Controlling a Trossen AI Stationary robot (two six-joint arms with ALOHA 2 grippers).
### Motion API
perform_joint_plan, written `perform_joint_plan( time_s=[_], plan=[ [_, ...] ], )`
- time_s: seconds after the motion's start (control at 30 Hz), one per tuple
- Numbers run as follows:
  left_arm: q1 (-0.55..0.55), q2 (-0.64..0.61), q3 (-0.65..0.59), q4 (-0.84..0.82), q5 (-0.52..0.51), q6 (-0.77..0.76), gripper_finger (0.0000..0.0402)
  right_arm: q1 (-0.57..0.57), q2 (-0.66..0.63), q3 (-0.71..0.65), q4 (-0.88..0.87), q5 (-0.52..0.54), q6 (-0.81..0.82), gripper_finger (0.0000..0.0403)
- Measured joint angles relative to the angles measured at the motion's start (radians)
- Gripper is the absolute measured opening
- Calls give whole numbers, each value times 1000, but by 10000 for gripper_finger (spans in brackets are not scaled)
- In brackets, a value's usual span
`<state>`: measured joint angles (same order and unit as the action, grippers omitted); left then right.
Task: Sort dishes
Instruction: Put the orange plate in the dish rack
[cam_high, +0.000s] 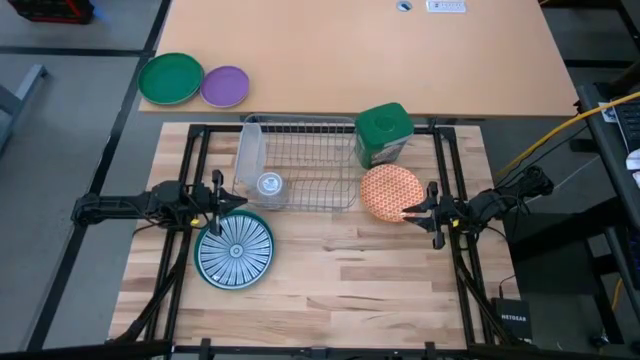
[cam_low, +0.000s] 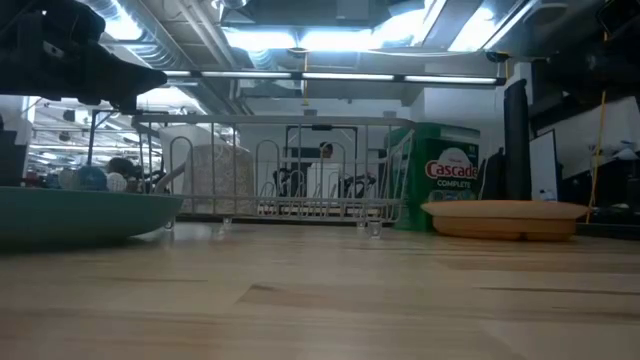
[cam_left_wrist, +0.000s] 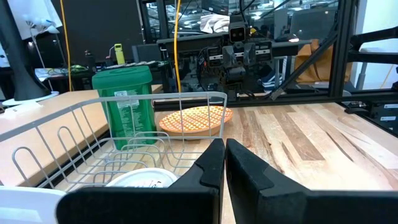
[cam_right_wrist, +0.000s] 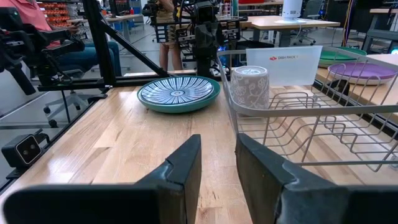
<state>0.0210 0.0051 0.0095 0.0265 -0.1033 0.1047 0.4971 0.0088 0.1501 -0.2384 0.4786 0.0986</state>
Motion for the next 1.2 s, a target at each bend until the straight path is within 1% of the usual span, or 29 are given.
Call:
perform_joint_plan(
  time_s=[0.93, 1.2],
  plan=[
    [0, 0, 0, 0, 0, 0, 8, 0, 0, 0, 21, 10, 7, 104],
    [0, 0, 0, 5, 0, 0, 8, 0, 0, 0, 167, 11, 9, 104]
  ],
)
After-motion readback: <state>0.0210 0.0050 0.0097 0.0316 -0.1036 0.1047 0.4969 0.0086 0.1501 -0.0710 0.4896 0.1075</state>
